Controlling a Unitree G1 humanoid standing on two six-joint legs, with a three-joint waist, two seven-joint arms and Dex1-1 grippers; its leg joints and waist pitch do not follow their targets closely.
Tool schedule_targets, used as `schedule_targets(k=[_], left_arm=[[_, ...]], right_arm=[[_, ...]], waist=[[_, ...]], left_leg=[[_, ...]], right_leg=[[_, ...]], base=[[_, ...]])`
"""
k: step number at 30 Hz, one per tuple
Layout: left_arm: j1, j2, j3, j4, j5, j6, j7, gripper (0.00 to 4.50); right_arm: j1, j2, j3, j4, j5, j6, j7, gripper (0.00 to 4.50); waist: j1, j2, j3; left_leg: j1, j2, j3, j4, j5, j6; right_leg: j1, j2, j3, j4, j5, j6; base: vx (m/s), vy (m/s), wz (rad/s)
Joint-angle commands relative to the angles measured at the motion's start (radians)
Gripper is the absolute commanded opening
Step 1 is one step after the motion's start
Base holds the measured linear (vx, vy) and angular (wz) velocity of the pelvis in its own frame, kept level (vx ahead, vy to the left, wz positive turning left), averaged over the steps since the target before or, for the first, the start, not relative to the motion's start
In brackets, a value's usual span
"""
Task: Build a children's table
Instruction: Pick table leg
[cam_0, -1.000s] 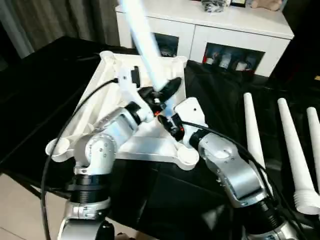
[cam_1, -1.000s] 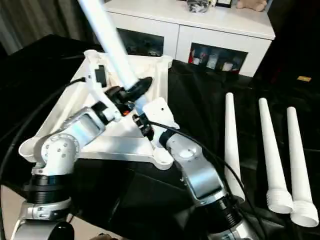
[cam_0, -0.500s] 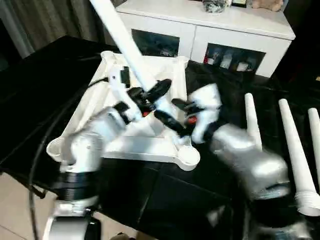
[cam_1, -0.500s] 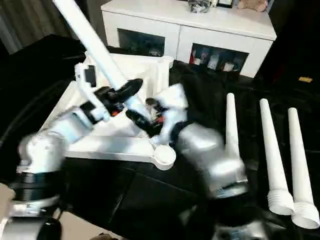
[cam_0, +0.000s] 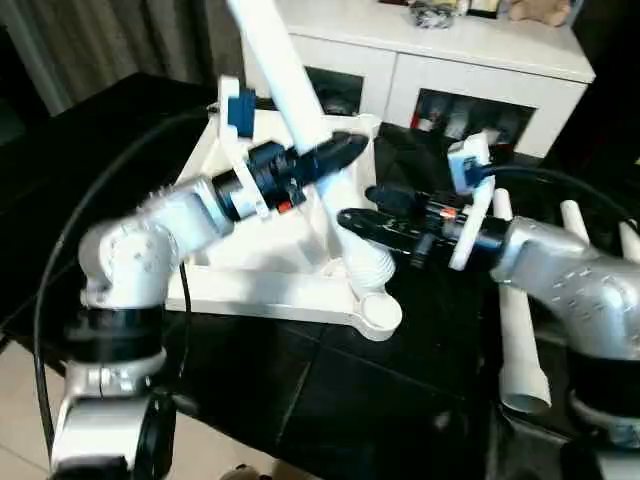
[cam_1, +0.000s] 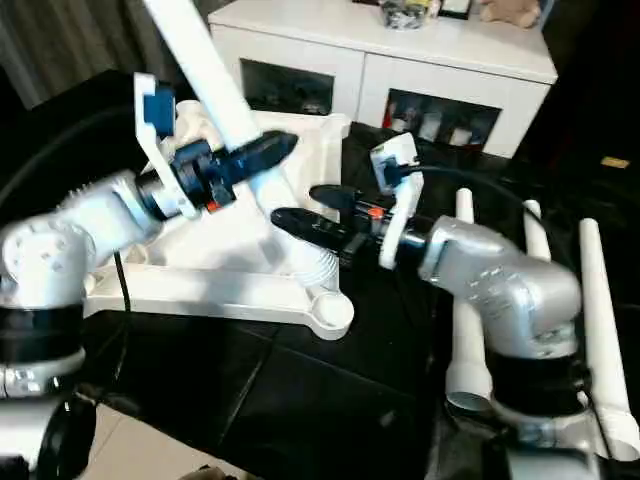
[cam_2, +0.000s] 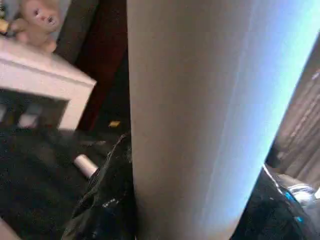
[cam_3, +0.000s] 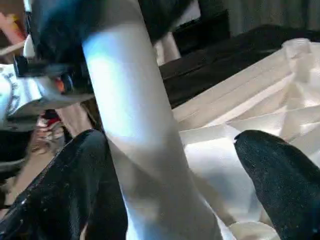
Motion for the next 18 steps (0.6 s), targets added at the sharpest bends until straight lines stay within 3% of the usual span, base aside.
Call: schedule_targets(k=[1, 7, 9, 13, 15, 18], left_arm=[[-0.029, 0.015, 0.006, 0.001, -0.022, 0.011, -0.041, 1.88], [-0.018, 0.038, -0.036, -0.002, -0.009, 0.016, -0.101, 1.88], [-0.015, 0.038, -0.041, -0.005, -0.012, 0.019, -0.110, 1.88], [-0.020, 0.039, -0.052, 0.005, -0.008, 0.016, -0.119, 1.88], [-0.022, 0.041, -0.054, 0.009, -0.004, 0.012, -0.125, 1.88], [-0.026, 0.045, -0.056, 0.017, 0.004, 0.006, -0.134, 1.88]], right_arm=[[-0.029, -0.016, -0.017, 0.004, 0.026, 0.058, 0.000, 4.50], [-0.063, -0.039, 0.051, 0.025, 0.044, 0.094, 0.053, 4.50], [-0.083, -0.044, 0.085, 0.037, 0.032, 0.087, 0.073, 4.50], [-0.121, -0.043, 0.146, 0.070, 0.001, 0.071, 0.103, 4.50], [-0.131, -0.040, 0.166, 0.077, -0.016, 0.065, 0.106, 4.13], [-0.140, -0.043, 0.182, 0.086, -0.025, 0.058, 0.116, 3.99]], waist=[[0.007, 0.001, -0.075], [0.006, 0.000, -0.076], [0.004, 0.006, -0.075], [0.005, 0.003, -0.074], [0.006, 0.001, -0.075], [0.006, 0.003, -0.076]], left_leg=[[0.013, 0.068, -0.024, -0.083, -0.075, -0.001], [0.012, 0.069, -0.024, -0.084, -0.076, -0.012], [0.012, 0.069, -0.024, -0.084, -0.097, -0.022], [0.011, 0.070, -0.025, -0.086, -0.104, -0.033], [0.010, 0.070, -0.024, -0.086, -0.100, -0.033], [0.011, 0.070, -0.024, -0.085, -0.094, -0.034]], right_leg=[[0.053, -0.070, 0.045, -0.057, -0.195, -0.247], [0.056, -0.071, 0.045, -0.057, -0.180, -0.249], [0.055, -0.070, 0.044, -0.058, -0.194, -0.250], [0.057, -0.071, 0.046, -0.057, -0.197, -0.247], [0.057, -0.072, 0.046, -0.057, -0.190, -0.247], [0.057, -0.071, 0.046, -0.055, -0.176, -0.251]], base=[[0.000, 0.000, 0.00], [0.000, 0.000, 0.00], [0.000, 0.000, 0.00], [0.000, 0.000, 0.00], [0.000, 0.000, 0.00], [0.000, 0.000, 0.00]])
